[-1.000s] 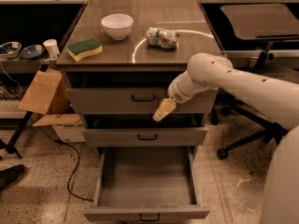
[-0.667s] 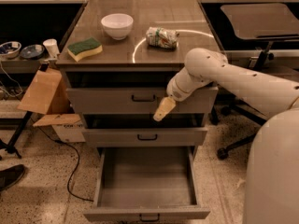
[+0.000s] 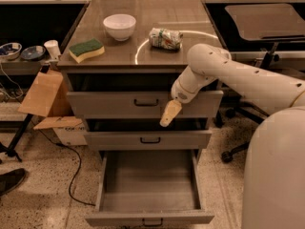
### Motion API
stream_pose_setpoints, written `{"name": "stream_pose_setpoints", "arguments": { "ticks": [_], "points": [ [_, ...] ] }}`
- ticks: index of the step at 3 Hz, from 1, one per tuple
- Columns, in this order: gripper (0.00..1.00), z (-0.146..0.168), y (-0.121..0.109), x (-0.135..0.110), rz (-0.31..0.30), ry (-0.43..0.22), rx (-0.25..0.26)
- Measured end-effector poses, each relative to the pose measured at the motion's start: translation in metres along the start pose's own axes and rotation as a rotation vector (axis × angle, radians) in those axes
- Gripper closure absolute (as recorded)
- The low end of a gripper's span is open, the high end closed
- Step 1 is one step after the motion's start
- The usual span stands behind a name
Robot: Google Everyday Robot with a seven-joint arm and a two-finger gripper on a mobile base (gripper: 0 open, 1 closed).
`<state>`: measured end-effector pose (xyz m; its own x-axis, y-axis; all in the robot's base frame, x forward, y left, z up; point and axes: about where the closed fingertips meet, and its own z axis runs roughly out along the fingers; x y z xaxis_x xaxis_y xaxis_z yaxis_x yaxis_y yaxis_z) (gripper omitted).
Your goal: Open top drawer
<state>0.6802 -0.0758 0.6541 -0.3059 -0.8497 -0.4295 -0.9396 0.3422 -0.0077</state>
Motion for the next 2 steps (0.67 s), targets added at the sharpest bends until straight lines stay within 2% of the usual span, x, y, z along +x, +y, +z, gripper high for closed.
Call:
{"name": "stream_pose_setpoints", "arguments": {
  "ticks": [1,2],
  "points": [
    [0.00,-0.0060,0.0160,0.0113,0.011,0.032,-0.021],
    [0.00,-0.0071,0.0194,0.0132,0.015,0.037,-0.025]
  ]
}}
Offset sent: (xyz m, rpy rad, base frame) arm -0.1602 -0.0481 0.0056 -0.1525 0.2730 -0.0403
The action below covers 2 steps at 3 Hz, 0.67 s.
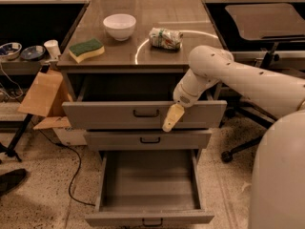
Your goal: Open top drawer
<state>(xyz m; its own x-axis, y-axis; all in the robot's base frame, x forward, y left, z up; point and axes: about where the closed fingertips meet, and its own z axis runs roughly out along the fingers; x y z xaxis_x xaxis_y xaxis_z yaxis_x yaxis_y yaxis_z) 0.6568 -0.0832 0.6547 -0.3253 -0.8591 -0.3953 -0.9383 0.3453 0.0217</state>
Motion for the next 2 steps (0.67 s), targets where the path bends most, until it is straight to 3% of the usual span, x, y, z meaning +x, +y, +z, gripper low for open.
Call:
{"name": "stream_pose_setpoints", "arguments": {
  "ticks": [1,2],
  "points": [
    [0.00,-0.0093,0.0510,0.0306,0.061,0.071,-0.060],
    [0.00,-0.0131,0.0586,0.0338,0.075,0.078,-0.067]
  ]
}}
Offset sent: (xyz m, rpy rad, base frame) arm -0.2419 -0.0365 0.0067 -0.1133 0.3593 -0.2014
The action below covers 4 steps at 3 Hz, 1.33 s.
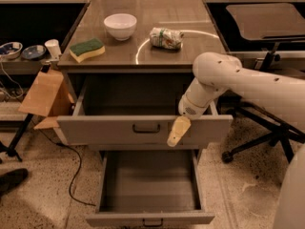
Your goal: Open top drawer
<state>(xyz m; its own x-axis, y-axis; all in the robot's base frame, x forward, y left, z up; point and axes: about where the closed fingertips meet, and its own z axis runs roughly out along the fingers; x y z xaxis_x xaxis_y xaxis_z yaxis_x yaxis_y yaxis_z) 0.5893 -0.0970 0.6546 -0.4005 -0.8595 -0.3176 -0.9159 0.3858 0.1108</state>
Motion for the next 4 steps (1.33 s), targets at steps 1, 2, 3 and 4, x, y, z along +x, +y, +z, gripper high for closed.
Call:
{"name": "stream_pose_setpoints", "arguments": {
  "ticks": [1,2,3,4],
  "points": [
    [0.00,-0.013,0.055,0.026,0.100,0.035,-0.020],
    [0.00,-0.020,0.084,0.039,0.153,0.058,-0.028],
    [0.00,-0.034,0.115,0.054,0.209,0.085,-0.022],
    [0.00,-0.054,0.135,0.061,0.246,0.102,0.017]
  ]
}}
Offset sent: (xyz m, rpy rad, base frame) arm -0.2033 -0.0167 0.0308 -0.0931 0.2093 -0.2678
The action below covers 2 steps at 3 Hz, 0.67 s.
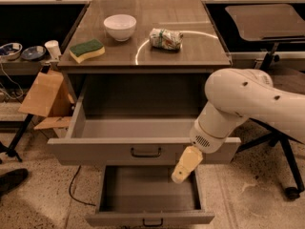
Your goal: Open top drawer
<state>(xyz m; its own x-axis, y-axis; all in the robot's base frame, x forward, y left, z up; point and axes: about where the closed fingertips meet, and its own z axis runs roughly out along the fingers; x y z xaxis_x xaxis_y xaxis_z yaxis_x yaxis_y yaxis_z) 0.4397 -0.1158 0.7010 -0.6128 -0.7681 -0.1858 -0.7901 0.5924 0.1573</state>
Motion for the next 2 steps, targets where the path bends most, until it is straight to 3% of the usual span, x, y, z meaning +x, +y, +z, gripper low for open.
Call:
{"name": "stream_pose_setpoints", "arguments": {
  "ticks": [2],
  "points": [
    [0.00,-0.030,-0.021,-0.011,0.013,-0.035,0.121]
  ]
}}
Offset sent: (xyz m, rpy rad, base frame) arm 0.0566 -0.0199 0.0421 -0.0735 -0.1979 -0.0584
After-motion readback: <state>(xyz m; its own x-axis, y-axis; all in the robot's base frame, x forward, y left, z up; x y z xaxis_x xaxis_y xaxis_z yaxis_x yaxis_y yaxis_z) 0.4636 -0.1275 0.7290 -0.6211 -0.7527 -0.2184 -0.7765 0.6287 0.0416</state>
